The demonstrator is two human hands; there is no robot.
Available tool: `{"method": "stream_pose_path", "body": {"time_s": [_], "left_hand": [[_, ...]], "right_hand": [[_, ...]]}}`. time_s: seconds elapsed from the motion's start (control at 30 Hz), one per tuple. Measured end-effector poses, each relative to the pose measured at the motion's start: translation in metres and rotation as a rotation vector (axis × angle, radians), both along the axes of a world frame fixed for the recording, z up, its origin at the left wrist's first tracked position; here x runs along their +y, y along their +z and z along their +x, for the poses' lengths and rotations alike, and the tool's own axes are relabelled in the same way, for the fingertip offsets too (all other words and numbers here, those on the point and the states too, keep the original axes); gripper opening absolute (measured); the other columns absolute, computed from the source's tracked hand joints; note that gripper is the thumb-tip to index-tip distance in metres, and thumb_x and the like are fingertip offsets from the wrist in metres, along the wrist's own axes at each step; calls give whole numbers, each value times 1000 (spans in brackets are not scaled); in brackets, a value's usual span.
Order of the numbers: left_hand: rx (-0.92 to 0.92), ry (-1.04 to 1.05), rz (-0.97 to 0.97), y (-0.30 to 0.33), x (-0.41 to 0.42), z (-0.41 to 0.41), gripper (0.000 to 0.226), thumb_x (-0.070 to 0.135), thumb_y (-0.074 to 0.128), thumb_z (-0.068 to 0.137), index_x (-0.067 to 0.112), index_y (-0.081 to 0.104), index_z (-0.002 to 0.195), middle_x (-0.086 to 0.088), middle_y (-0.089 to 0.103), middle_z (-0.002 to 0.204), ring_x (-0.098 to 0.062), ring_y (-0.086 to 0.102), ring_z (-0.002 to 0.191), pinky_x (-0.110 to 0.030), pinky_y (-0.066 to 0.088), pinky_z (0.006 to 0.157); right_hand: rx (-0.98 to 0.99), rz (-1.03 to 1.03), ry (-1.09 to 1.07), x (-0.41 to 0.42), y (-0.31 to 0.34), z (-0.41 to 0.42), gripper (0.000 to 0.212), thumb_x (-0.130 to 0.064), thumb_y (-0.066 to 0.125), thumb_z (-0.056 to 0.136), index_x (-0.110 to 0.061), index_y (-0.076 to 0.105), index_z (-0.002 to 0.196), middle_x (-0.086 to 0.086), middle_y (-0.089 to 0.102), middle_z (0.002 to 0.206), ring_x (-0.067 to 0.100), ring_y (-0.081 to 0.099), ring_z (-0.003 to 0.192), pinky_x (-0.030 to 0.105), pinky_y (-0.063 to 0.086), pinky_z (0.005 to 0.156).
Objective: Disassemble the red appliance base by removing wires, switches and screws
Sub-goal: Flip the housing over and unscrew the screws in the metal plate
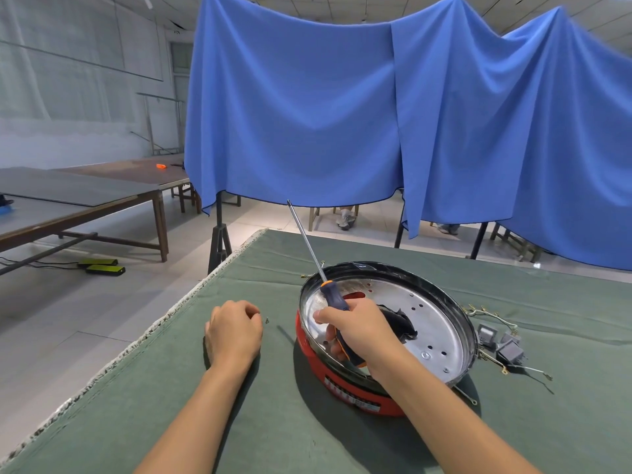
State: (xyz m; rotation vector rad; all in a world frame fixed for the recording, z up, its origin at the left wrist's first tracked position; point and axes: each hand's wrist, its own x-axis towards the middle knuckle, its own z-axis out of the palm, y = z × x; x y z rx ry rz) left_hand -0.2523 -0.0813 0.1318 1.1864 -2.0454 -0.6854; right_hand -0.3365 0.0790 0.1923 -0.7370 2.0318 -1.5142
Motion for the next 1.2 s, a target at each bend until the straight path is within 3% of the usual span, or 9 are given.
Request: {"method": "stream_pose_path", "body": {"time_s": [0.17, 0.37, 0.47, 0.57, 0.7, 0.87, 0.97, 1.03, 1.2], "left_hand": [[152, 18, 32, 3, 3, 4, 19, 9, 54, 84, 16, 70, 94, -5, 67, 103, -28, 59, 98, -35, 46, 82], [315, -200, -50, 25, 41, -4, 16, 11, 57, 81, 23, 67, 76, 9, 65, 73, -18, 61, 75, -31, 49, 68], [363, -257, -97, 29, 53, -6, 11, 18, 59, 81, 28, 61, 78, 11, 61, 76, -11, 58, 73, -29, 47, 64], [342, -339, -100, 27, 56, -6, 9, 28, 62, 82, 36, 59, 83, 11, 55, 85, -5, 56, 73, -28, 46, 64], [208, -364, -2, 20, 55, -9, 10, 26, 60, 80, 36, 61, 81, 9, 49, 88, -9, 56, 72, -29, 43, 67], [177, -358, 21, 17, 55, -10, 8, 26, 55, 83, 32, 60, 82, 9, 50, 87, -9, 53, 76, -29, 43, 67], [159, -358, 14, 16, 55, -10, 8, 28, 53, 84, 32, 59, 81, 9, 50, 86, -8, 53, 76, -29, 41, 66], [166, -364, 21, 15, 55, -10, 8, 28, 53, 85, 34, 58, 82, 10, 50, 87, -6, 53, 76, -29, 41, 67], [190, -473, 77, 13, 52, -14, 45, 28, 46, 82, 33, 53, 126, 13, 55, 114, -11, 50, 107, -31, 41, 90]], "right_hand": [[9, 6, 3, 0, 0, 1, 11, -14, 64, 84, -5, 62, 79, -2, 60, 47, 13, 52, 39, 26, 44, 48], [-26, -52, -4, 1, 6, 5, 16, -20, 52, 90, -7, 62, 86, -1, 59, 47, 15, 51, 40, 23, 43, 43], [36, -117, -16, 2, 5, 7, 8, -23, 46, 96, -20, 51, 101, 1, 62, 56, 14, 53, 43, 22, 40, 41], [208, -146, -4, 3, 4, 7, 31, -15, 45, 96, -43, 45, 111, 4, 65, 75, 14, 58, 51, 25, 42, 45], [190, -350, 62, 10, 14, 8, 30, -4, 40, 97, -19, 64, 87, 9, 62, 88, 22, 62, 60, 29, 48, 46], [254, -419, 126, 23, 28, -1, 44, -25, 34, 80, -20, 65, 112, 17, 64, 105, 35, 67, 89, 35, 57, 69], [429, -284, 169, 25, 42, -4, 42, -11, 40, 82, -36, 54, 112, 14, 65, 108, 27, 67, 94, 43, 57, 81], [616, -183, 120, 24, 49, -5, 41, 1, 50, 87, -37, 46, 104, 8, 70, 102, 18, 70, 87, 44, 56, 81], [986, -271, -247, 27, 59, -8, 18, -36, 73, 82, -25, 58, 82, -4, 59, 44, 14, 63, 48, 35, 52, 68]]}}
